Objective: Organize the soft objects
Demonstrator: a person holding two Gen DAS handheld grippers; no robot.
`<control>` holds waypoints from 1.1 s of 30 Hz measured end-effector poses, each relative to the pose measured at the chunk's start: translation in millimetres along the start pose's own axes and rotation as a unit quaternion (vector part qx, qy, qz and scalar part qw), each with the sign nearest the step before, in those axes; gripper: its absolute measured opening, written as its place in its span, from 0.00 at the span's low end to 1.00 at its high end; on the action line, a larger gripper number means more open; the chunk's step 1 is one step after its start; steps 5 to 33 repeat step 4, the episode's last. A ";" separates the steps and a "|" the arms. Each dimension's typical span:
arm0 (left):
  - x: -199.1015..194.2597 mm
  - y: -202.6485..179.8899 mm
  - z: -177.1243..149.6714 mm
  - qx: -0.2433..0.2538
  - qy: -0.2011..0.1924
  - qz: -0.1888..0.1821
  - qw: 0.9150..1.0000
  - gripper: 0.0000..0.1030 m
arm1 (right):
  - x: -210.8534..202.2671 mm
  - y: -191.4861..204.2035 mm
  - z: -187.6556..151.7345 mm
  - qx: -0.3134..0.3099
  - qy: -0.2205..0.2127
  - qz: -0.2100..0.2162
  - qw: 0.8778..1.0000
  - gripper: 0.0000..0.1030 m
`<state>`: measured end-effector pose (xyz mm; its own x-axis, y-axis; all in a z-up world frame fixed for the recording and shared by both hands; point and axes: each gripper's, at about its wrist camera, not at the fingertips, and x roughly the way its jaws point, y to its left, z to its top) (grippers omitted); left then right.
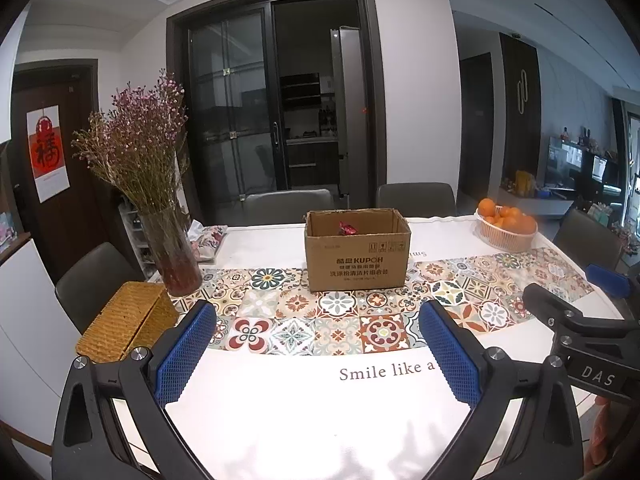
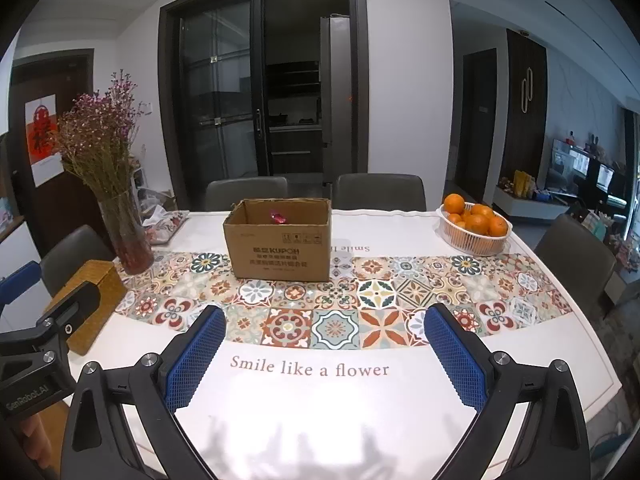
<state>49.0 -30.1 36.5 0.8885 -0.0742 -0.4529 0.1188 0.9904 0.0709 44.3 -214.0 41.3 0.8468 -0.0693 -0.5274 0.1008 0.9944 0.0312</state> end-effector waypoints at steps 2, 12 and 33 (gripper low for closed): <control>1.9 0.4 -0.1 -0.001 0.001 0.000 1.000 1.00 | 0.8 -0.4 0.4 0.000 0.000 -0.001 1.000 0.98; 3.6 0.7 -0.4 -0.001 0.002 0.001 1.000 1.00 | 1.7 -1.1 0.4 -0.001 0.001 -0.001 1.000 0.98; 3.6 0.7 -0.4 -0.001 0.002 0.001 1.000 1.00 | 1.7 -1.1 0.4 -0.001 0.001 -0.001 1.000 0.98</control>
